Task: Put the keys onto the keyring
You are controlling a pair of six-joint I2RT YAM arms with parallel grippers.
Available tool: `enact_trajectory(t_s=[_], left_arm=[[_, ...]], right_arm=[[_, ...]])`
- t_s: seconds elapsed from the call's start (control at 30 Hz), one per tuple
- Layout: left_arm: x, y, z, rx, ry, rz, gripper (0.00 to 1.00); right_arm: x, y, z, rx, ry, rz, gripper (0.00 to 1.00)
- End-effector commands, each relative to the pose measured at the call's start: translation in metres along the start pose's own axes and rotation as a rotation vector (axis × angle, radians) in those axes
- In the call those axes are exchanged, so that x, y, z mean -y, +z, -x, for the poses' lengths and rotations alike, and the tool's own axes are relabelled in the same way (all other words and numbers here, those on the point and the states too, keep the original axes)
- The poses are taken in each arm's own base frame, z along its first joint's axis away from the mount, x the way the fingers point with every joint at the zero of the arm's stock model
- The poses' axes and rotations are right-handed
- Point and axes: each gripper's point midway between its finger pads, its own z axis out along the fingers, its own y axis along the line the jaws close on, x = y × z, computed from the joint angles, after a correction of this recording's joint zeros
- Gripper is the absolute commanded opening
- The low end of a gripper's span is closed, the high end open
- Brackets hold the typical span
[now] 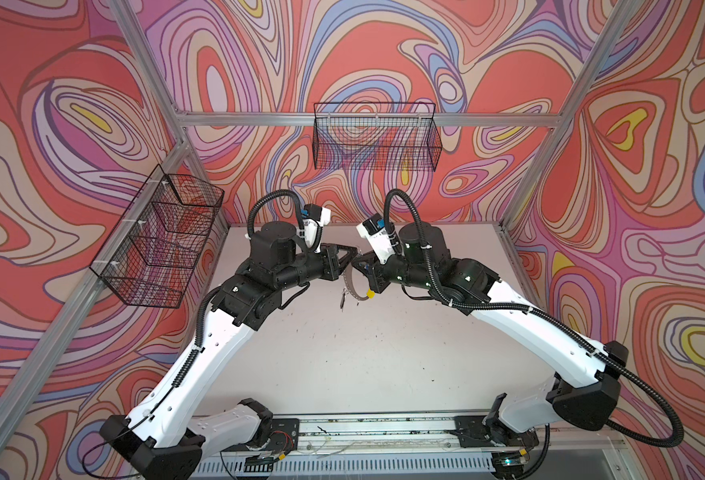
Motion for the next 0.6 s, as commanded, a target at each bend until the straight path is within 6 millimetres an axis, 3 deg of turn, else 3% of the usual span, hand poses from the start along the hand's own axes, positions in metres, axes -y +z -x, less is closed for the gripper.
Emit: enact_trajectory(t_s=[0.0,0.3,0.57], left_arm=[[0.011,-0.008,0.015,0.049,0.01,-0.02,0.04],[0.011,-0.013,0.01,0.006,0.025,0.003,0.0],[-0.011,-0.034,-0.006,-0.165,0.056,0.087,0.0]], right_arm=[[-0.002,0.002,0.003,0.014,-0.013,0.002,0.0],[0.003,0.001,0.0,-0.003,-0.037,-0.03,0.0],[0.027,-0.005,-0.008,-0.037,-0.137,-0.167,0.0]])
